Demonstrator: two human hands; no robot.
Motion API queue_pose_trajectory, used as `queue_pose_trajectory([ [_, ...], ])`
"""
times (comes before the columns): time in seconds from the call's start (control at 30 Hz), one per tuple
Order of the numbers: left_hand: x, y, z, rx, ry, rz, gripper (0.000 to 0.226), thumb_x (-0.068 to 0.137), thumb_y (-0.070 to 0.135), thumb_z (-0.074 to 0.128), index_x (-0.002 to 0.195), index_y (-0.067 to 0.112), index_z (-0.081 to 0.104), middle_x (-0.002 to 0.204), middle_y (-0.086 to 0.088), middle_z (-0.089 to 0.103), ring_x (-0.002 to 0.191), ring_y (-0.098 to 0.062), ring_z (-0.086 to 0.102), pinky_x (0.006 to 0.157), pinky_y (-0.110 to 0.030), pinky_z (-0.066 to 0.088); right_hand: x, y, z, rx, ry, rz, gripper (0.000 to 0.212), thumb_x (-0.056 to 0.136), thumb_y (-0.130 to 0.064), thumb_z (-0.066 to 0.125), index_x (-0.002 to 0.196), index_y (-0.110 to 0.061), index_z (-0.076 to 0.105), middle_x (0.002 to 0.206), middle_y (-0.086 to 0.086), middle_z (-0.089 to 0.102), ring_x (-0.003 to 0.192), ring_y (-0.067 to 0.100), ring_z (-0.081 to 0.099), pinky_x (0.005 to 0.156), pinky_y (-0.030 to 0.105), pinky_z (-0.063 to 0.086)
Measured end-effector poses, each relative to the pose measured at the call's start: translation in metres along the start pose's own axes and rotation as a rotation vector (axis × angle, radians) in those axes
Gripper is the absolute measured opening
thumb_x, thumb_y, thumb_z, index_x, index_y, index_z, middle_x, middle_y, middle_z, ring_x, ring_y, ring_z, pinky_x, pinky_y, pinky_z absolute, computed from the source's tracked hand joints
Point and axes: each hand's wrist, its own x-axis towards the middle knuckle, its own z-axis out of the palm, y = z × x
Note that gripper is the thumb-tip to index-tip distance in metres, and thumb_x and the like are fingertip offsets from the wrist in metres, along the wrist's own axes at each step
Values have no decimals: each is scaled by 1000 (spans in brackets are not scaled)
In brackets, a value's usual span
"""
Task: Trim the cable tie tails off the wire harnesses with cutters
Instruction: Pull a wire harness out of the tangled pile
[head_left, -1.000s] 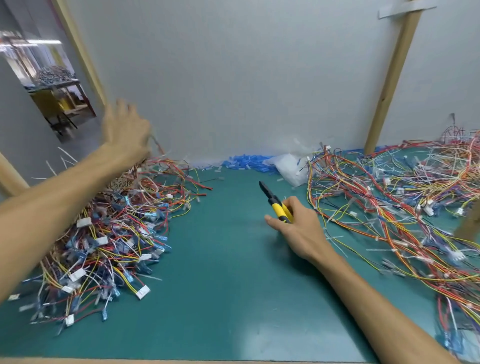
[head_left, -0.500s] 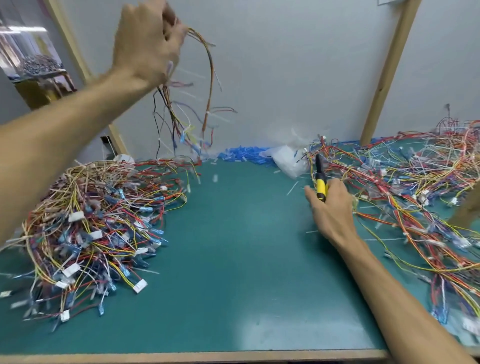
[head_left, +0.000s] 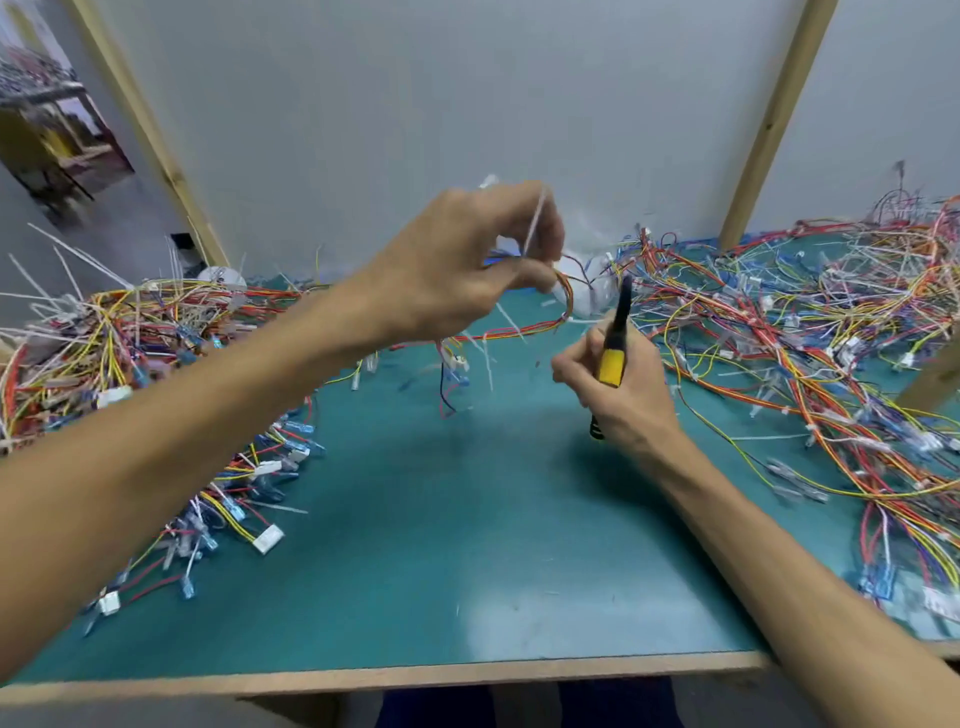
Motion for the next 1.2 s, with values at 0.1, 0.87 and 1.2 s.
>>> queue_pose_trajectory([
  [0.1,-25,-13,10,-62,42,-97,31,88,12,83,112,5,65,95,4,75,91,1,68,92,-22,49,3,-1,-9,115,40,15,28,82,-15,76,94,-32,58,85,18,64,60,20,57,62,28,48],
  [0.87,-145,-94,86,-218,-115,-570,111,78,86,61,161,41,2,159,-5,43,149,-12,38,125,-34,26,14,-2,-37,-286,572,-310,27,80,-10,61,100,-25,50,84,-20,57,71,2,54,70,28,49],
  [1.2,-85,-87,96,71,170,-420,89,84,14,76,159,44,37,130,3,46,121,-16,52,110,-38,44,21,0,-38,286,478,160,23,92,-13,63,85,-28,47,63,-2,43,47,12,36,42,20,34],
])
